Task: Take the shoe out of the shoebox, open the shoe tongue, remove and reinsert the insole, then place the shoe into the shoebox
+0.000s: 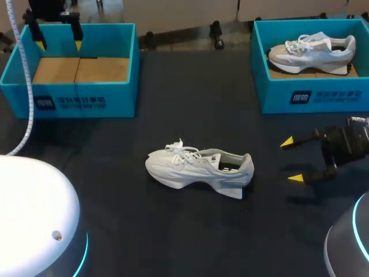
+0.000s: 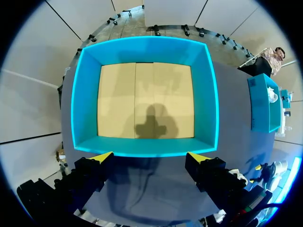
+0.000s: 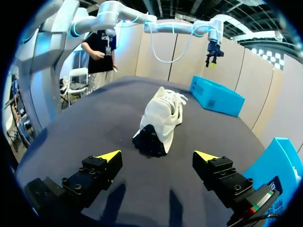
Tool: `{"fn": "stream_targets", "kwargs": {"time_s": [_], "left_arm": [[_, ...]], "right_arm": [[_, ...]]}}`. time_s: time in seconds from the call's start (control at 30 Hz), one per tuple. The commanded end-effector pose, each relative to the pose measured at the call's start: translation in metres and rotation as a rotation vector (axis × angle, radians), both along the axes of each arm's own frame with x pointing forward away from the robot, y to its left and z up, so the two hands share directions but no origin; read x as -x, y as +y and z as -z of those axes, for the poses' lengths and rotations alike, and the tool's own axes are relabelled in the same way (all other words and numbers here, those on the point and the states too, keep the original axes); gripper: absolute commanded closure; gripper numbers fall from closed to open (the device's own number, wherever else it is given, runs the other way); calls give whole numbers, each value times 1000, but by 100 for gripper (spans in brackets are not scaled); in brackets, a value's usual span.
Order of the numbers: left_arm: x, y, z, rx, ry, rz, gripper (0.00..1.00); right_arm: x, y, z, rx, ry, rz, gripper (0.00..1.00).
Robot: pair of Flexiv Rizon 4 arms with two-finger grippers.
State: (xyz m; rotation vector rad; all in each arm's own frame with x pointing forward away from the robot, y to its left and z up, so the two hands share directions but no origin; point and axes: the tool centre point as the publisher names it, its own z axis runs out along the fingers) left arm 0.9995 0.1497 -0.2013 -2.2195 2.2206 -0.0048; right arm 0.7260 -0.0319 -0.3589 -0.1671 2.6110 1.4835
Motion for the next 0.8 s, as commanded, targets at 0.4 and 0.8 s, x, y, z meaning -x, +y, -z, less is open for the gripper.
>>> {"fn": "stream_targets", "kwargs": {"time_s": [0.4,0.8], "left_arm": [[0,0,-1,-1,2,0,0],[0,0,-1,-1,2,0,0]], "right_arm": [[1,0,-1,4,-2,3,0],[-4,7,5,0,38,22,0]]}}
